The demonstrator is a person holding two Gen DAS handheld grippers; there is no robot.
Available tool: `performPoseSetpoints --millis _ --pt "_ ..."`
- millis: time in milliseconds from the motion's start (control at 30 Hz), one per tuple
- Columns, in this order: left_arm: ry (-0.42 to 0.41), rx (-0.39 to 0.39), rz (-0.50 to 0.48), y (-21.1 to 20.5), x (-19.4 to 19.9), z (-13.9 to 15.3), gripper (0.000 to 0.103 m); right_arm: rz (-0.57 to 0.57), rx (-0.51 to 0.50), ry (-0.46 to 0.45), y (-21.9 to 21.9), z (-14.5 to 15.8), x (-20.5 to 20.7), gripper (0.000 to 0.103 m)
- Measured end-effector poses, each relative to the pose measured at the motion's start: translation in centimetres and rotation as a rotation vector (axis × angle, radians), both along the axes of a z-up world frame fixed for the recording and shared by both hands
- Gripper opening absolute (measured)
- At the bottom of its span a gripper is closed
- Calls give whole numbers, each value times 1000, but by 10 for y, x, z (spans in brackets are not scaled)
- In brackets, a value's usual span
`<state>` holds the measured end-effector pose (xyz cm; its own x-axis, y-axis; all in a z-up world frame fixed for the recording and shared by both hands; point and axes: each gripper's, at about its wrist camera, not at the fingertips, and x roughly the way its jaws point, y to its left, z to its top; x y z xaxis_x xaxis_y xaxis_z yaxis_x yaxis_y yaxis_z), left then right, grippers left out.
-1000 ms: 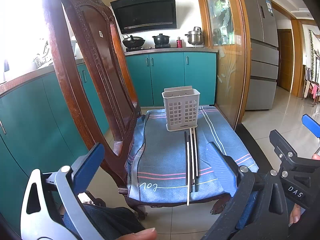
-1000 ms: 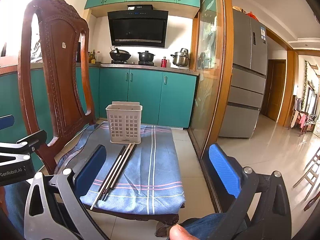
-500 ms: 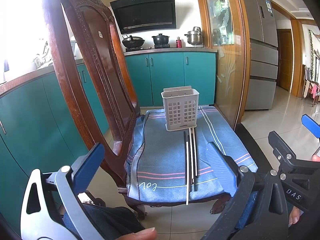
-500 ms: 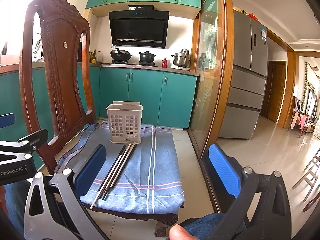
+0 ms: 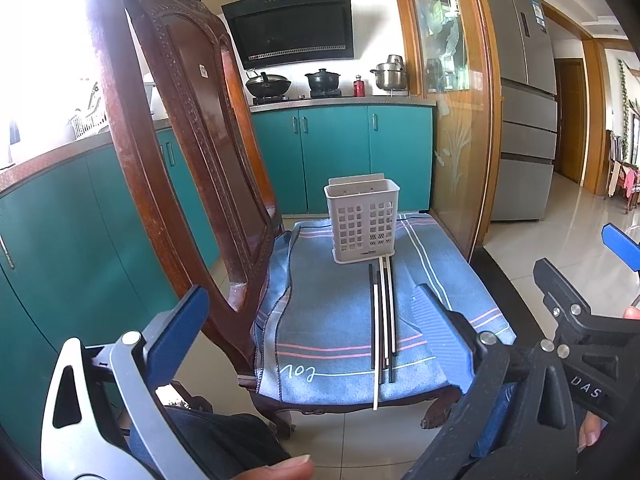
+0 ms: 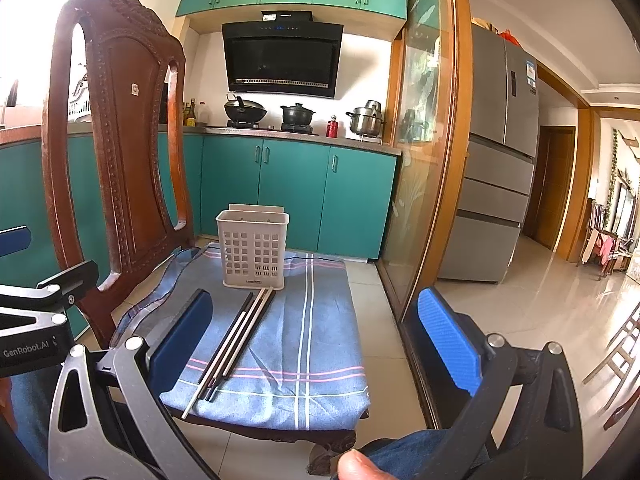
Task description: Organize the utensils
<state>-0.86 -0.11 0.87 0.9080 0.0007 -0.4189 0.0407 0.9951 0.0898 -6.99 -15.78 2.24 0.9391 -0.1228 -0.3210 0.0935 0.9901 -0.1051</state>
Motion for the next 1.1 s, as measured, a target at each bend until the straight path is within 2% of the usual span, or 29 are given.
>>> performPoseSetpoints --millis 1100 --pt "5 -10 3 6 5 -6 100 8 -19 7 7 -4 7 100"
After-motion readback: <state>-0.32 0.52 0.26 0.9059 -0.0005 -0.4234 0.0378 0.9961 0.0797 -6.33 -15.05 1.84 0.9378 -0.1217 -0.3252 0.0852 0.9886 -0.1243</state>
